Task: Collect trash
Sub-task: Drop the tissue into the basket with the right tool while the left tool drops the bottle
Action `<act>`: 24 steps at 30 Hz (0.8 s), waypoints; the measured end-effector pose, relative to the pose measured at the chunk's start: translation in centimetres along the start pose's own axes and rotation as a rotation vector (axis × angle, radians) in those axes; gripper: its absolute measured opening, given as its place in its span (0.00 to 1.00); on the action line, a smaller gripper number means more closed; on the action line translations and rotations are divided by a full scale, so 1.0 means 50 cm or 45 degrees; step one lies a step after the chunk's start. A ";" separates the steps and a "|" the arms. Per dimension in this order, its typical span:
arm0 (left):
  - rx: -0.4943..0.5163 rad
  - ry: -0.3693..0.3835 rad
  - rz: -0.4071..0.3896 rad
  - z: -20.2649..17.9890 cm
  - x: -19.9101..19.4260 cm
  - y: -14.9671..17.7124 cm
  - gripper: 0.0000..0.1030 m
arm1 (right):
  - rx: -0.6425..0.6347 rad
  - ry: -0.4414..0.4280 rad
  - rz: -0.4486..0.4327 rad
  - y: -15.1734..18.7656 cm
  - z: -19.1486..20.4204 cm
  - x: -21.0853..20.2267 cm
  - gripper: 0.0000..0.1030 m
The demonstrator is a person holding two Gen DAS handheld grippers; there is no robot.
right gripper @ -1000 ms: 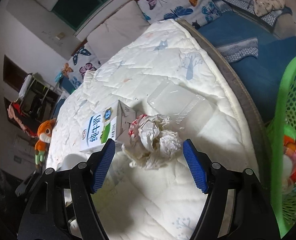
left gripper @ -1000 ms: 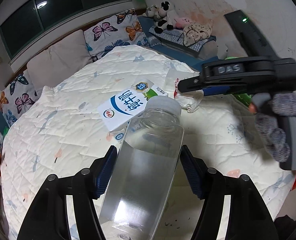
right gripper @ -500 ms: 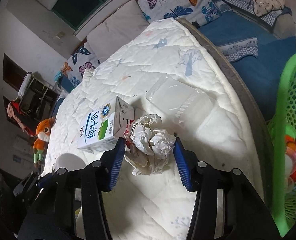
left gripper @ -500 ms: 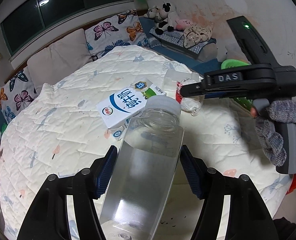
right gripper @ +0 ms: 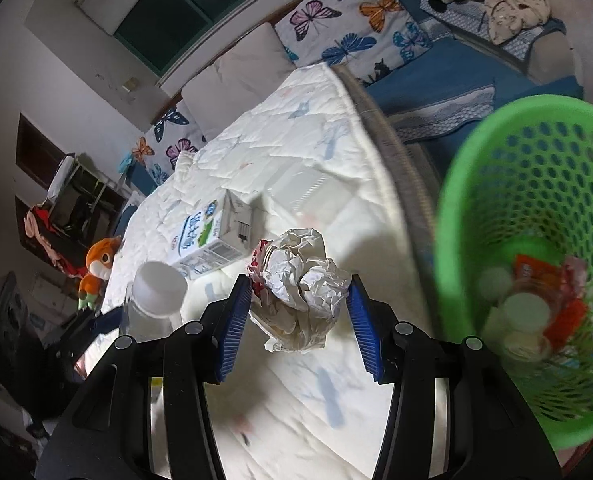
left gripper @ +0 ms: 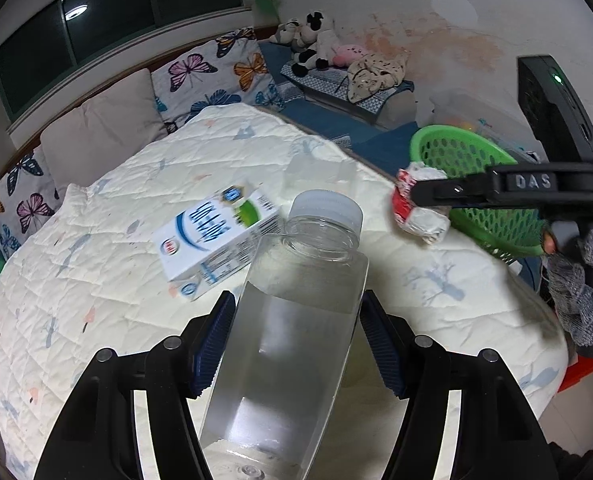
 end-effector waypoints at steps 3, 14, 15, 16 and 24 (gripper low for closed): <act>0.011 0.019 -0.006 -0.025 0.003 -0.013 0.60 | 0.019 0.018 -0.018 0.001 -0.035 -0.030 0.49; 0.076 0.107 -0.034 -0.147 0.021 -0.086 0.60 | 0.107 0.216 -0.097 0.008 -0.211 -0.131 0.50; 0.079 0.115 -0.035 -0.156 0.024 -0.092 0.60 | 0.111 0.233 -0.100 0.009 -0.221 -0.135 0.51; 0.085 0.125 -0.036 -0.169 0.026 -0.099 0.60 | 0.117 0.254 -0.104 0.009 -0.234 -0.140 0.51; 0.117 0.173 -0.030 -0.232 0.053 -0.140 0.60 | 0.124 0.414 -0.132 0.017 -0.316 -0.169 0.55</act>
Point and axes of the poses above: each gripper's, at about its wrist camera, not at the fingertips, and x roughly the way its jaws point, z to its left, y to its underside, the point moved 8 cm from there along x, roughly the way its jaws point
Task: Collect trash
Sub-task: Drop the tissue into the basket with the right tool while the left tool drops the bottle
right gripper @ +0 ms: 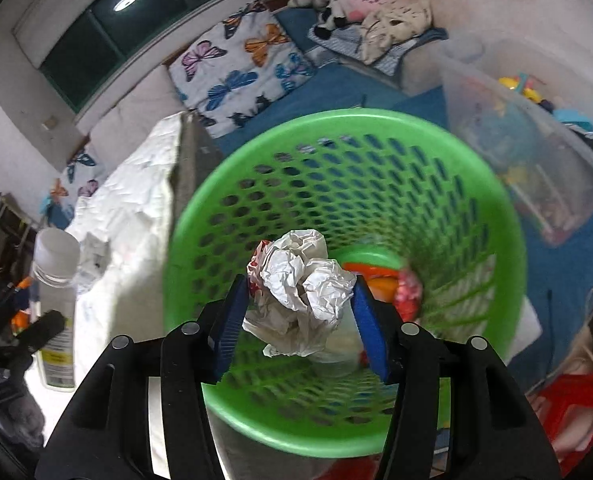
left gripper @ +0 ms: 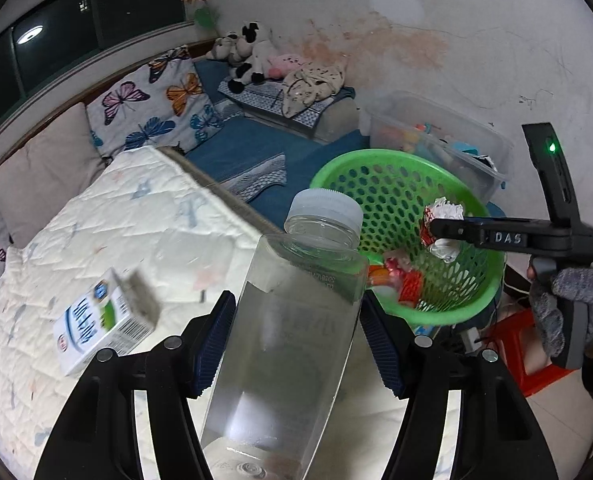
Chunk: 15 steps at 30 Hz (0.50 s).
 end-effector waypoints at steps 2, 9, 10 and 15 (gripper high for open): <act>0.005 0.012 0.004 -0.015 0.010 -0.012 0.60 | 0.009 0.009 -0.003 0.000 -0.014 0.000 0.57; 0.021 0.049 0.023 -0.061 0.046 -0.047 0.60 | 0.045 0.007 -0.022 -0.003 -0.042 -0.016 0.65; 0.021 0.055 0.027 -0.066 0.051 -0.050 0.60 | 0.048 0.002 -0.026 -0.002 -0.045 -0.021 0.65; 0.014 0.087 0.049 -0.094 0.080 -0.065 0.60 | 0.061 -0.017 -0.057 0.004 -0.056 -0.052 0.65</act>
Point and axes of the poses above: each gripper's, at about its wrist camera, not at the fingertips, and x roughly the way its jaws point, z to its left, y to its underside, the point moved 8 cm from there along x, roughly the way its jaws point
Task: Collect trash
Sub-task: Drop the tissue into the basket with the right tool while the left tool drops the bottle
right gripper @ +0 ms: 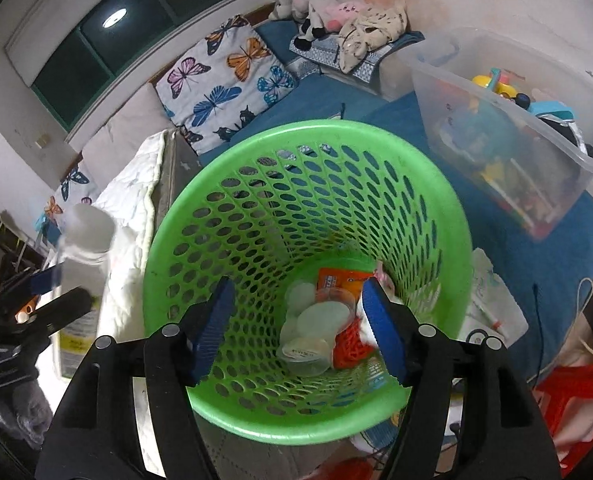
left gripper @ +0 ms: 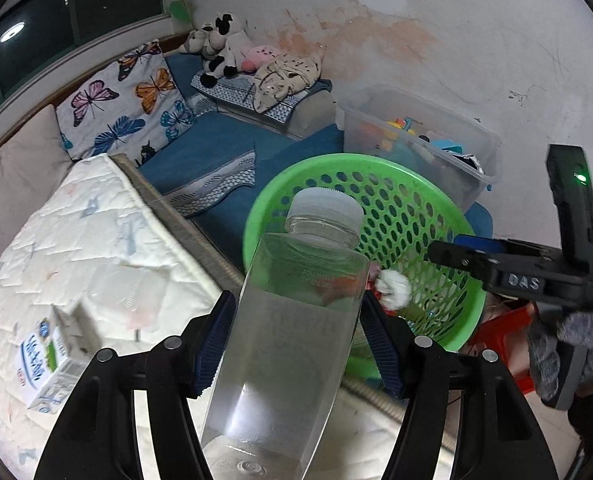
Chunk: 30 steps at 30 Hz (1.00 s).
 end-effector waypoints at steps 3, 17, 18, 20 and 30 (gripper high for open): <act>0.008 0.009 0.013 -0.016 0.017 -0.008 0.60 | 0.003 -0.007 -0.012 0.003 -0.002 -0.014 0.65; 0.010 0.045 0.106 -0.064 0.098 -0.013 0.60 | 0.007 -0.008 -0.018 0.029 -0.021 -0.032 0.65; 0.004 0.048 0.105 -0.063 0.099 -0.013 0.60 | 0.006 -0.008 -0.018 0.029 -0.022 -0.033 0.65; -0.002 0.061 0.086 -0.063 0.095 -0.018 0.60 | 0.009 -0.010 -0.020 0.030 -0.021 -0.035 0.65; -0.032 0.071 -0.001 -0.046 0.043 -0.025 0.64 | -0.012 -0.023 -0.051 0.029 -0.005 -0.058 0.65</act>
Point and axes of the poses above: each gripper's, at about its wrist camera, not at the fingertips, and x roughly the way its jaws point, z to its left, y to its underside, the point moved 8 cm from there along x, roughly the way its jaws point
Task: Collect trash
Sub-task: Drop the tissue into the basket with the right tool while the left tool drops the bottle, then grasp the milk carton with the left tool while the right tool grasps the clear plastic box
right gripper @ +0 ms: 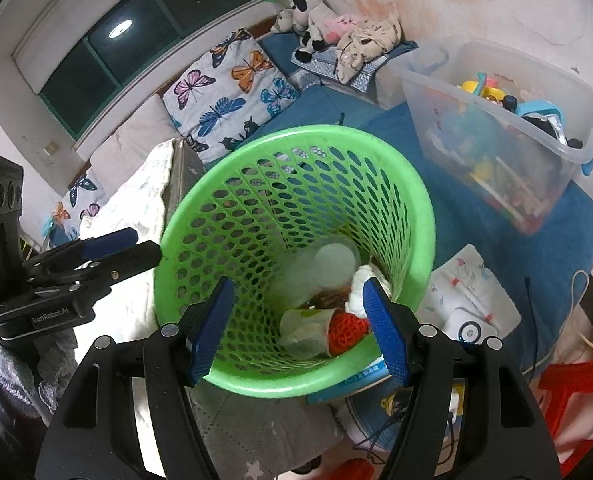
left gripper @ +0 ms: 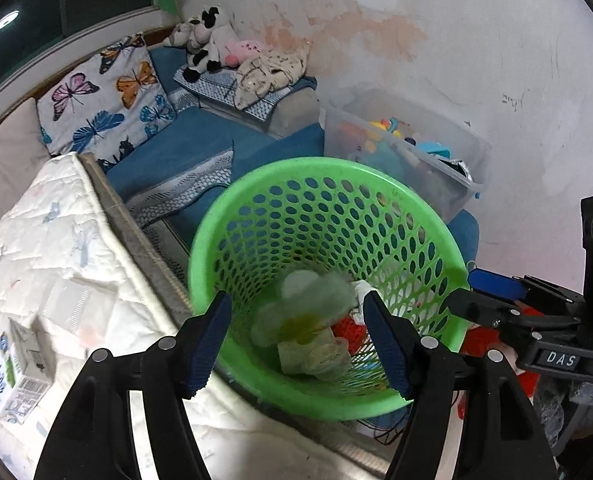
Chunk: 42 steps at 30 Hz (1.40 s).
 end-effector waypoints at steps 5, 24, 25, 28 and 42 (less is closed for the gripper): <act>-0.025 -0.041 -0.038 0.042 -0.042 0.015 0.64 | -0.040 -0.019 0.006 0.001 0.026 0.000 0.65; 0.002 -0.294 -0.010 0.315 -0.146 0.119 0.74 | -0.251 -0.166 0.092 0.010 0.207 0.058 0.68; 0.011 -0.311 -0.004 0.329 -0.148 0.123 0.76 | -0.258 -0.173 0.096 0.012 0.217 0.060 0.69; 0.045 -0.343 0.020 0.375 -0.154 0.137 0.77 | -0.288 -0.199 0.113 0.010 0.251 0.075 0.69; 0.226 -0.290 0.107 0.479 -0.118 0.161 0.83 | -0.418 -0.251 0.189 0.000 0.360 0.153 0.69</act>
Point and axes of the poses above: each gripper's, at about its wrist camera, not at the fingertips, and x roughly the way its jaws point, z to its left, y to its underside, the point moved 8 cm from there along x, roughly the way its jaws point
